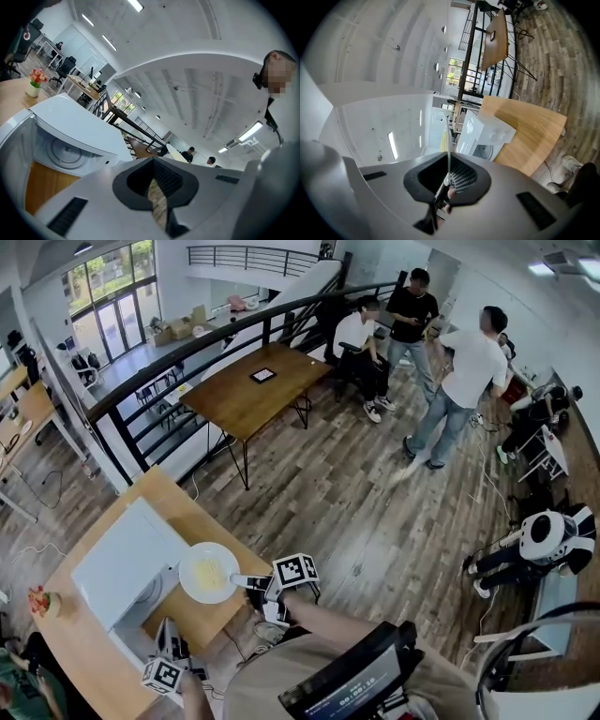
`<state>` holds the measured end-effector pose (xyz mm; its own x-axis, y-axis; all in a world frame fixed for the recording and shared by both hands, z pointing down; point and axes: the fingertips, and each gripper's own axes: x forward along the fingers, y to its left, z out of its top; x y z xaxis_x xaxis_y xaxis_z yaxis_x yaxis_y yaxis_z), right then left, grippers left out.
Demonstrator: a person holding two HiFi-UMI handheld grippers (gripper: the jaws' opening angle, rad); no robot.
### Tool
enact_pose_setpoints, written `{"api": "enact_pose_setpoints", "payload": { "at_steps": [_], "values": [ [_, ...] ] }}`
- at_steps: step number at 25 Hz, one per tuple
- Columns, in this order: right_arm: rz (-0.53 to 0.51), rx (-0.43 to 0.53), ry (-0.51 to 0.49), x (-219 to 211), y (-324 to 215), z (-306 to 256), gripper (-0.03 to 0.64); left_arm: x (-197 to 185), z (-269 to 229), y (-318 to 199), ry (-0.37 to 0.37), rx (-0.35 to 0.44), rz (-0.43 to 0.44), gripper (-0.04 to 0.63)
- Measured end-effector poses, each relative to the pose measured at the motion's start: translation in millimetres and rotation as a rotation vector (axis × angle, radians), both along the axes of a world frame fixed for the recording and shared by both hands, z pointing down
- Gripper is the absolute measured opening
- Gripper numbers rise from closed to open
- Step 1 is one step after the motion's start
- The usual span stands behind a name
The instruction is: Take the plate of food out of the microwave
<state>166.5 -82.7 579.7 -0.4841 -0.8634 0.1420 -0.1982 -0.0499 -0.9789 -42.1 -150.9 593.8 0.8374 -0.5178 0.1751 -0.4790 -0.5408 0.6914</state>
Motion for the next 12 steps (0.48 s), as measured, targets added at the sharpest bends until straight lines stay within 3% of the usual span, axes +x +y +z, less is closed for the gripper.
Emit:
{"api": "enact_pose_setpoints", "payload": {
  "at_steps": [6, 12],
  "values": [
    [-0.005, -0.043, 0.009, -0.6, 5.7, 29.8, 0.018, 6.9, 2.1, 6.2, -0.047, 0.035, 0.028, 0.003],
    [-0.057, -0.138, 0.012, -13.7, -1.9, 95.4, 0.018, -4.2, 26.2, 12.0, -0.099, 0.005, -0.002, 0.003]
  ]
}}
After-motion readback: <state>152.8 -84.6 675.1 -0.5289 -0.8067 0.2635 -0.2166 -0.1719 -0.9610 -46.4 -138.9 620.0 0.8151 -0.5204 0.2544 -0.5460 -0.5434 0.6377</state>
